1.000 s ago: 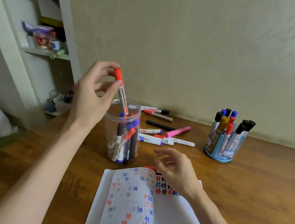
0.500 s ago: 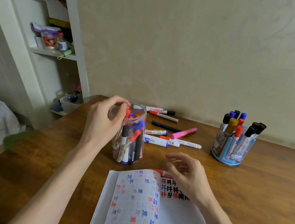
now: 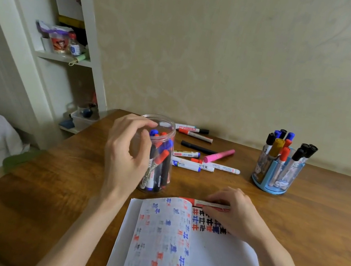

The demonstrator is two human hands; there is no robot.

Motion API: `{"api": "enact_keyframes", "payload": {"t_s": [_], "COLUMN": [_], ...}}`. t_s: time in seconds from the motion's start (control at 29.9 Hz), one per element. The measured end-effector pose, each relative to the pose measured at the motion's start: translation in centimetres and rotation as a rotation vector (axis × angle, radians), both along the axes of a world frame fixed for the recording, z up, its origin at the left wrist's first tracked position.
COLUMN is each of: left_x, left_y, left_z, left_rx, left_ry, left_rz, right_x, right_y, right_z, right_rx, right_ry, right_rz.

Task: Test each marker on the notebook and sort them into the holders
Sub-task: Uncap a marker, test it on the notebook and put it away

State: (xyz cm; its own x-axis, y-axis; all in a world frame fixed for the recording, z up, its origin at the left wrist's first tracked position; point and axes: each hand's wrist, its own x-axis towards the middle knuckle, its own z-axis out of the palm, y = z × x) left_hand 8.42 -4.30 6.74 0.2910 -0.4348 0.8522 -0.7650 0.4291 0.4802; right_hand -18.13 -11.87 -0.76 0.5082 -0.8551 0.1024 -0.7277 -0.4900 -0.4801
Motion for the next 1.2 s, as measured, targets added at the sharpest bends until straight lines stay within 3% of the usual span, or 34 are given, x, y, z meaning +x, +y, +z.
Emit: {"api": "enact_keyframes", "payload": {"t_s": [0.13,0.33,0.5,0.57,0.67,0.77,1.2], "left_x": [-3.3,-7.0,-9.3,-10.0,-11.5,-12.9,-11.6], "left_y": [1.2,0.4,-0.3,-0.3,-0.4,-0.4,0.1], "left_z": [-1.0,-2.9,-3.6,-3.7,-4.1,-4.8,-7.1], "left_rx": [-0.009,0.529,0.808,0.881,1.005,1.034,0.948], "left_ry": [-0.018,-0.216,-0.404,-0.424,-0.432,-0.387,-0.195], "left_rz": [-0.14,-0.27,-0.237,-0.278,-0.391,-0.455,-0.614], "right_x": [-0.3,-1.6,-4.7,-6.1,-7.3,-6.6,-5.0], "right_y": [-0.1,0.8,2.8,3.8,5.3,6.2,6.5], "right_z": [0.1,1.6,2.6,2.9,2.8,1.8,-0.1], "right_rx": [-0.037,-0.03,0.077,0.112,0.319,0.461,0.312], "right_ry": [0.003,-0.153,-0.286,-0.427,-0.793,-0.968,-0.911], "right_rz": [-0.011,0.011,-0.032,-0.09,-0.259,-0.345,-0.184]}}
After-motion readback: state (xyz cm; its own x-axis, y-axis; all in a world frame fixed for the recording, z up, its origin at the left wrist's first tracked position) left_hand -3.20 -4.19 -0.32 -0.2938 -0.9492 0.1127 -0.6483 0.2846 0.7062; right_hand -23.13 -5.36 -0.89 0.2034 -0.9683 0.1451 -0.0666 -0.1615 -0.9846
